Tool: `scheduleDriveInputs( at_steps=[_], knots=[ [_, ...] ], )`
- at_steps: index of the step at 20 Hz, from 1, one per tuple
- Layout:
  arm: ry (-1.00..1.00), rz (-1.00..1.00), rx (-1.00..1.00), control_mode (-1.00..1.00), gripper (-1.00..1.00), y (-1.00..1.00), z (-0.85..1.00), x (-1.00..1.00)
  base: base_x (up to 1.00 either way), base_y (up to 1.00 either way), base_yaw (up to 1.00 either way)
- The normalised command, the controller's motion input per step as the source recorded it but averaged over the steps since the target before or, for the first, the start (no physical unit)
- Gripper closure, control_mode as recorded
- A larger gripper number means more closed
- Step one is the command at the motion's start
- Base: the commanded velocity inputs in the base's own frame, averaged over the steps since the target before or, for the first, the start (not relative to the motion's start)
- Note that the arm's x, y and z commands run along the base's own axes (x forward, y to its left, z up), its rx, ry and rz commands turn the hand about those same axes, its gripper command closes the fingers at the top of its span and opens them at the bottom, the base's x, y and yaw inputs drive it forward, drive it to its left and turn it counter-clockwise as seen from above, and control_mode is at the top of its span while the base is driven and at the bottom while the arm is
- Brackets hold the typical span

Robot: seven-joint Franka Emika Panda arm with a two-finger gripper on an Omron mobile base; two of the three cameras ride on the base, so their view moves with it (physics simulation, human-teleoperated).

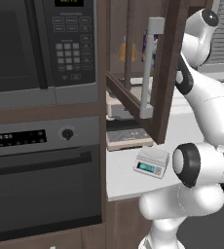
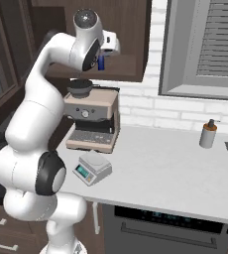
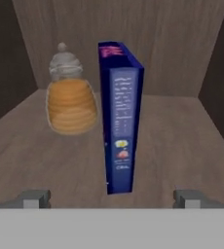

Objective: Pick the cereal and place it on the digital scale for weighing, and close the cabinet.

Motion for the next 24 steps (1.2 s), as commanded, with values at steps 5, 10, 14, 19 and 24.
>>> scheduleDriveInputs(
  at_steps=[5, 10, 14, 19, 24],
  knots=[
    [0.00, 0.00, 0.00, -1.00, -1.00, 0.00, -0.03, 0.56, 0.00, 0.00, 0.00],
    [0.00, 0.00, 0.00, -1.00, -1.00, 0.00, 0.00, 0.56, 0.00, 0.00, 0.00],
    [0.00, 0.00, 0.00, -1.00, -1.00, 0.00, 0.00, 0.35, 0.00, 0.00, 0.00],
    [0.00, 0.00, 0.00, -1.00, 1.00, 0.00, 0.00, 0.14, 0.00, 0.00, 0.00],
    [0.00, 0.00, 0.00, -1.00, 1.00, 0.00, 0.00, 0.00, 0.00, 0.00, 0.00]
  ],
)
